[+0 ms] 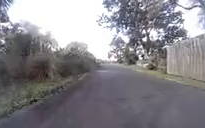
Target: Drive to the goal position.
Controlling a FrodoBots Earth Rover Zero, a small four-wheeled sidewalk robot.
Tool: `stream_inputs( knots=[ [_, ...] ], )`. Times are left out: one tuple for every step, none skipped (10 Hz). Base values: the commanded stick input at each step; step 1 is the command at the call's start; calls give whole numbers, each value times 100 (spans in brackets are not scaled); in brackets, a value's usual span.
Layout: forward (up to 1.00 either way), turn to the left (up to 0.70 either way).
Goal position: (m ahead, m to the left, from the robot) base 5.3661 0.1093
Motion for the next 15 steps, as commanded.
stream_inputs(
  knots=[
    [85, 0],
    [85, 0],
    [85, 0],
    [85, 0],
    [85, 0],
    [85, -21],
    [85, -34],
    [85, -34],
    [85, -34],
    [85, -34],
    [85, -34],
    [85, -34],
    [85, -34],
    [85, -34],
    [85, -34]
  ],
)
